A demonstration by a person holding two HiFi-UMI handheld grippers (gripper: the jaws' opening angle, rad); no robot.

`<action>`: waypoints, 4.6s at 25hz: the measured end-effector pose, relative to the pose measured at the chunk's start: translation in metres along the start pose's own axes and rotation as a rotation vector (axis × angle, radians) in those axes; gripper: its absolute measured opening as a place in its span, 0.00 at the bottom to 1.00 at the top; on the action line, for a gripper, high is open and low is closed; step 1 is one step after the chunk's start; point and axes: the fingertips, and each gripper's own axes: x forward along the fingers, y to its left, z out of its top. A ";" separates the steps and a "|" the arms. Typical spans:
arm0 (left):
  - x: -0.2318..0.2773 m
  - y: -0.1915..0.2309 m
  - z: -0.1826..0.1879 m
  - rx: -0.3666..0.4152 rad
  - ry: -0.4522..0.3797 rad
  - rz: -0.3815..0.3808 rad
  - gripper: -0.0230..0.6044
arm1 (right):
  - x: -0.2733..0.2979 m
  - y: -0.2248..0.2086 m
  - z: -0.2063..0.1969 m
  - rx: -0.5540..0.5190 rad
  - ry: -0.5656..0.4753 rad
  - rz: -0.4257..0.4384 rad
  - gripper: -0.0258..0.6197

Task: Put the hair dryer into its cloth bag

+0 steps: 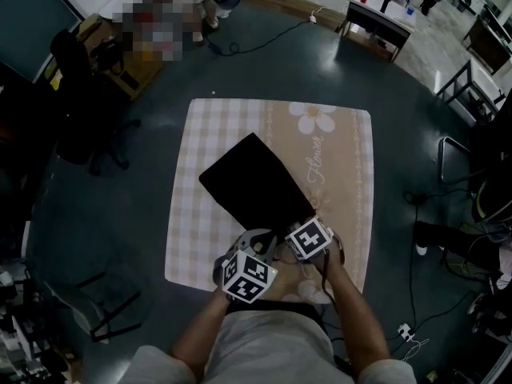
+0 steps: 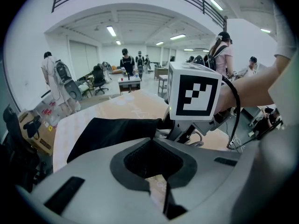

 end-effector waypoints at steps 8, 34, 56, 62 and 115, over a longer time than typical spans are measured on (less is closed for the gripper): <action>-0.004 -0.003 0.002 -0.005 -0.007 0.000 0.06 | -0.007 0.000 0.003 0.007 0.006 -0.005 0.39; -0.014 -0.003 0.007 -0.017 -0.027 -0.018 0.06 | -0.003 0.004 0.012 0.068 -0.042 0.027 0.39; -0.015 0.004 0.002 -0.035 -0.016 -0.013 0.06 | 0.014 0.001 0.026 0.151 -0.111 0.065 0.39; -0.016 0.005 0.002 -0.030 -0.010 -0.010 0.06 | 0.015 -0.002 0.031 0.161 -0.128 0.061 0.39; -0.010 0.012 -0.002 -0.056 0.012 -0.024 0.06 | 0.034 -0.005 0.070 0.200 -0.175 0.084 0.39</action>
